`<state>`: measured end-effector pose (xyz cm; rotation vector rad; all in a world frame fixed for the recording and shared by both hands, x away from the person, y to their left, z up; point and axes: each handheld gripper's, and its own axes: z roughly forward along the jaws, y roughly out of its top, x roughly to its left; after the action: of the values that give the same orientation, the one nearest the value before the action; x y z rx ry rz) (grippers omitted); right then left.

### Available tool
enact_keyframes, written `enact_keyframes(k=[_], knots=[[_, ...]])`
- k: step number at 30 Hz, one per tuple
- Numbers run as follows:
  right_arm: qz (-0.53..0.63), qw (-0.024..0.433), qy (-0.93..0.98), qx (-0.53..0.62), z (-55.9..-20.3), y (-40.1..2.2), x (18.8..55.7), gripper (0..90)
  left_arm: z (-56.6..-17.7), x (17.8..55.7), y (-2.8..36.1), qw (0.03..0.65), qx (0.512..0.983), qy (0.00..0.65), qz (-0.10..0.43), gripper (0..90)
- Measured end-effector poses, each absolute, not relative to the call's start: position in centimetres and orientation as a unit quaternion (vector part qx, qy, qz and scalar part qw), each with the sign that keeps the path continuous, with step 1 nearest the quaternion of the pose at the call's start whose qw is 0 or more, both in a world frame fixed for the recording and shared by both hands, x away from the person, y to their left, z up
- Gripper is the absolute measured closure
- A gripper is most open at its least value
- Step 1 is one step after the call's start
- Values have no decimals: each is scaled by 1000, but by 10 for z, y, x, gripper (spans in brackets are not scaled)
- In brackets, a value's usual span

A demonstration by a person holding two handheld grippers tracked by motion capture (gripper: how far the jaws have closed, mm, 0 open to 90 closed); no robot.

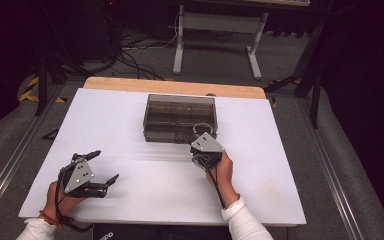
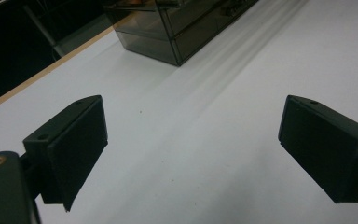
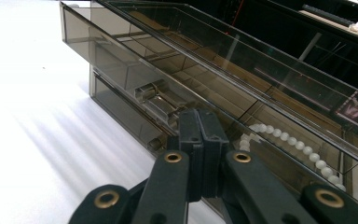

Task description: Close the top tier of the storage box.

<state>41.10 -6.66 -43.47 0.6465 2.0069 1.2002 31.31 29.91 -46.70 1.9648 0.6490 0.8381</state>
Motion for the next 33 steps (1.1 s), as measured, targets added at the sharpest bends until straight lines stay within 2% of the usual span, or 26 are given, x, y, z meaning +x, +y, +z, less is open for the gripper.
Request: enact_keyframes(k=[33], knots=[[464, 351, 770, 264, -434, -63, 419, 900, -467, 313, 298, 437, 793, 259, 337, 89]])
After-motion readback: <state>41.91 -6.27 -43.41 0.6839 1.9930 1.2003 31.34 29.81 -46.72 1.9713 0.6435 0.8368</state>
